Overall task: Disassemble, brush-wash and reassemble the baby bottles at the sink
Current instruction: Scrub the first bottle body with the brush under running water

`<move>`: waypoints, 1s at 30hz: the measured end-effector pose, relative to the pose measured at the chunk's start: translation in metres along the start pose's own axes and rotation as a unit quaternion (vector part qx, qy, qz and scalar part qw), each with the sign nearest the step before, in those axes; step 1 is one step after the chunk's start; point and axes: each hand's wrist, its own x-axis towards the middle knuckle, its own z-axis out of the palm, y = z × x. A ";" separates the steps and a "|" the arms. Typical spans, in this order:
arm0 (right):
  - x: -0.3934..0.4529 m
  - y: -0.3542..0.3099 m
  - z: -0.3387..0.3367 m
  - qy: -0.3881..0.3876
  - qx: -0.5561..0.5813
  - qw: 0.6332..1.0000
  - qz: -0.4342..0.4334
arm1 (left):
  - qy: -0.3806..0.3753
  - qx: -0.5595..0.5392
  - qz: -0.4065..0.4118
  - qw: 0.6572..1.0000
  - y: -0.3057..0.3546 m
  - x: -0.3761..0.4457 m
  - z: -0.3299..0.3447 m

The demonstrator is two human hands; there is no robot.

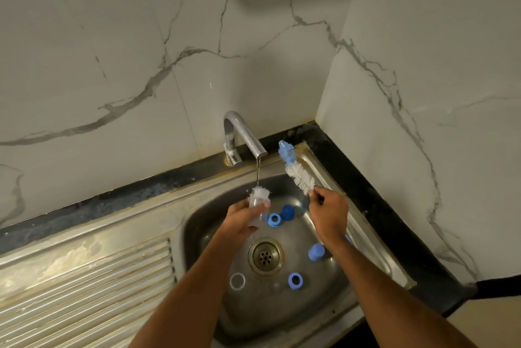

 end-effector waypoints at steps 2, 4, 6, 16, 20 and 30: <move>-0.004 -0.001 -0.005 0.000 0.003 1.000 0.003 | 0.009 0.097 0.065 0.993 -0.005 -0.003 -0.003; -0.009 -0.001 -0.009 -0.018 0.000 1.000 0.005 | 0.043 0.130 0.107 0.985 -0.004 -0.005 -0.003; -0.014 0.000 -0.013 -0.063 -0.017 0.998 -0.001 | 0.077 0.147 0.130 0.978 0.000 -0.007 0.000; -0.065 -0.005 -0.036 -0.139 -0.074 0.987 -0.037 | 0.248 0.124 0.109 0.954 -0.009 -0.022 -0.024; -0.074 -0.014 -0.041 -0.146 -0.083 0.986 -0.022 | 0.246 0.109 0.102 0.958 -0.012 -0.029 -0.028; -0.086 -0.027 -0.054 -0.168 -0.020 0.985 0.019 | 0.150 -0.028 0.059 0.987 -0.002 -0.059 -0.043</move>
